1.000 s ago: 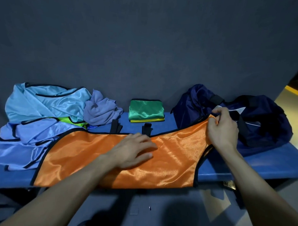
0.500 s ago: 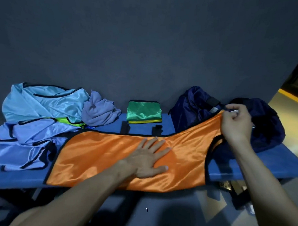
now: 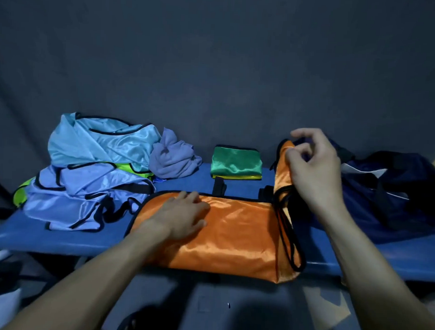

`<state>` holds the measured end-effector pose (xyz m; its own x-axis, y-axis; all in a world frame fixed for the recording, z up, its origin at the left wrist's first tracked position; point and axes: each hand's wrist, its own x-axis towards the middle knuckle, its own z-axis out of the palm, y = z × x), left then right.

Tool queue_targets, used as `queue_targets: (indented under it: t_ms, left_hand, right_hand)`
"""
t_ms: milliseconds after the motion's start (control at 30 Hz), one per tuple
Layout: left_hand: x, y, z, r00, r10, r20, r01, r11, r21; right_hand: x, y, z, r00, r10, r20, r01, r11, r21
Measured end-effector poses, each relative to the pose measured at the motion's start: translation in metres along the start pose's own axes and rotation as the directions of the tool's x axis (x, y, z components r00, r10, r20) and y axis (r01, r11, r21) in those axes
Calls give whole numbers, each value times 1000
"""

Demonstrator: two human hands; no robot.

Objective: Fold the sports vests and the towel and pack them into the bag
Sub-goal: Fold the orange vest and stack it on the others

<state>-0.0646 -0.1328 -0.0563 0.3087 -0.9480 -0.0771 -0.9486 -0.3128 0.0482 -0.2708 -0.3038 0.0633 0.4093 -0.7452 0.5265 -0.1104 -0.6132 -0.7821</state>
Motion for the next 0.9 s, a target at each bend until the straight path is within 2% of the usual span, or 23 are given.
queue_targets:
  t_ms: [67,200,300,367,400,433,467,500,533,567,600,633,700,733,767,833,900]
  left_hand:
    - [-7,-29,2,997,-77,19,78,997,-17]
    - [-18,-69,8,983,-150,-102,131,976,-173]
    - [-21,-82,12,986,-141,-86,120,970,-212]
    - [-22,-88,11,977,-143,-158,83,939,-333]
    - [-22,-90,8,962,-206,-180,99,875,-474]
    - [-23,-91,3,942,-299,-152,126,734,-667]
    - [-23,-90,-1,920,-382,-89,131,513,-849]
    - [-23,-87,-6,895,-445,19,150,260,-954]
    - [-23,-85,-8,867,-481,132,190,72,-979]
    - [-22,-84,-9,840,-500,211,232,-21,-973]
    - [-21,-86,-8,822,-509,255,275,-37,-961]
    - [-20,-88,-6,818,-509,268,305,-10,-952]
    - [-20,-92,0,830,-505,239,329,97,-939]
    - [-20,-93,2,833,-516,199,331,176,-927]
    - [-20,-92,5,831,-534,156,336,258,-906]
    - [-19,-88,7,830,-553,74,333,384,-861]
    - [-21,-84,8,842,-540,4,334,515,-789]
  right_hand:
    - [-3,-12,21,997,-51,65,54,998,-38]
    - [-12,-40,72,961,-148,232,168,983,-70]
    - [-19,-48,120,923,-134,361,182,978,-104]
    - [-26,-44,157,889,-86,449,189,964,-188]
    - [-30,-40,175,871,-52,489,191,952,-239]
    - [-35,-36,192,850,-11,527,185,942,-279]
    - [-41,-32,208,826,30,563,170,939,-300]
    - [-46,-30,220,794,68,604,145,944,-297]
    - [-52,-27,229,753,104,650,99,958,-269]
    - [-56,-23,235,704,140,696,17,977,-214]
    - [-58,-20,237,656,171,735,-88,985,-150]
    - [-58,-15,234,616,194,764,-182,978,-101]
    - [-53,-4,218,580,195,791,-263,964,-44]
    - [-49,3,206,592,169,788,-252,968,-18]
    - [-45,12,193,627,122,769,-193,981,1]
    - [-37,33,161,699,-15,715,51,998,-30]
    - [-33,55,127,698,-154,699,346,927,-141]
